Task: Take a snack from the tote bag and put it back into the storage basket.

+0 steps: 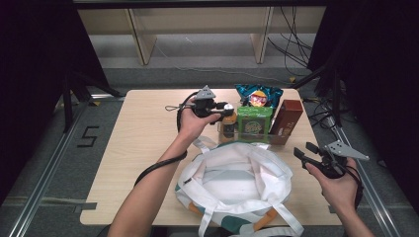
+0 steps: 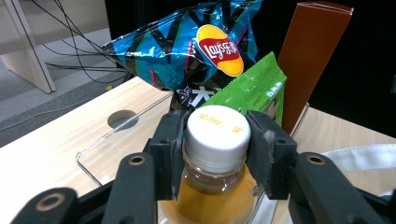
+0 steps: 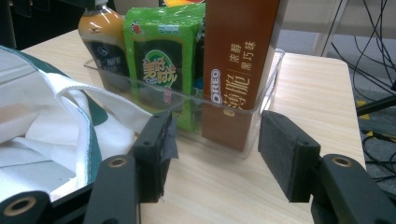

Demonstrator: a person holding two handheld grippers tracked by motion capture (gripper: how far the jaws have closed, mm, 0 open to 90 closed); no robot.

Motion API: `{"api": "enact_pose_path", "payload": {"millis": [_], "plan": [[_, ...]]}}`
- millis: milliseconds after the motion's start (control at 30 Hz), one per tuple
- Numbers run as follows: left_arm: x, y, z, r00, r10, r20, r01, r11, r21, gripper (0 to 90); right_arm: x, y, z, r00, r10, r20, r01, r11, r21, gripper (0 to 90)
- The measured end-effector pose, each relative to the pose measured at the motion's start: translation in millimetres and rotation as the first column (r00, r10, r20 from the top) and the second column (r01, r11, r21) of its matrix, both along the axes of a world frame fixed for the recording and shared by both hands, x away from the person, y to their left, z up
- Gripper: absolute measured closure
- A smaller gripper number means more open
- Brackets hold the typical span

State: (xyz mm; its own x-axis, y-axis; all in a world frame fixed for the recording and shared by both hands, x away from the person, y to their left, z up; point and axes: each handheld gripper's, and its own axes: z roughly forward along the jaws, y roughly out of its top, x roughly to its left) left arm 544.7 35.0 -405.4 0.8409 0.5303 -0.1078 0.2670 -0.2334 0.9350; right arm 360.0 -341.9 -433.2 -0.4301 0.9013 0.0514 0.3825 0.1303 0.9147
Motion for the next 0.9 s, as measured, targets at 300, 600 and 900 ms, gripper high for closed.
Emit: {"api": "enact_pose_path", "payload": {"millis": [300, 600, 900], "plan": [[-1.1, 4.1, 0.9, 0.9999, 0.012, -0.008, -0.012, 0.9999, 0.002, 47.8, 1.9, 2.7, -0.3, 0.9991, -0.04, 0.015, 0.04, 0.999, 0.008, 45.9], [-9.2, 4.1, 8.4, 0.9999, 0.0, 0.011, 0.0, 0.9998, 0.022, 41.4, 1.4, 2.3, -1.2, 1.0, -0.003, 0.001, 0.003, 1.0, 0.001, 45.9], [-19.6, 7.5, 19.9, 0.9993, 0.008, 0.037, -0.009, 0.9996, 0.027, 39.2, -0.4, 1.9, -0.2, 0.9998, -0.006, -0.016, 0.006, 1.0, 0.001, 45.9]]}}
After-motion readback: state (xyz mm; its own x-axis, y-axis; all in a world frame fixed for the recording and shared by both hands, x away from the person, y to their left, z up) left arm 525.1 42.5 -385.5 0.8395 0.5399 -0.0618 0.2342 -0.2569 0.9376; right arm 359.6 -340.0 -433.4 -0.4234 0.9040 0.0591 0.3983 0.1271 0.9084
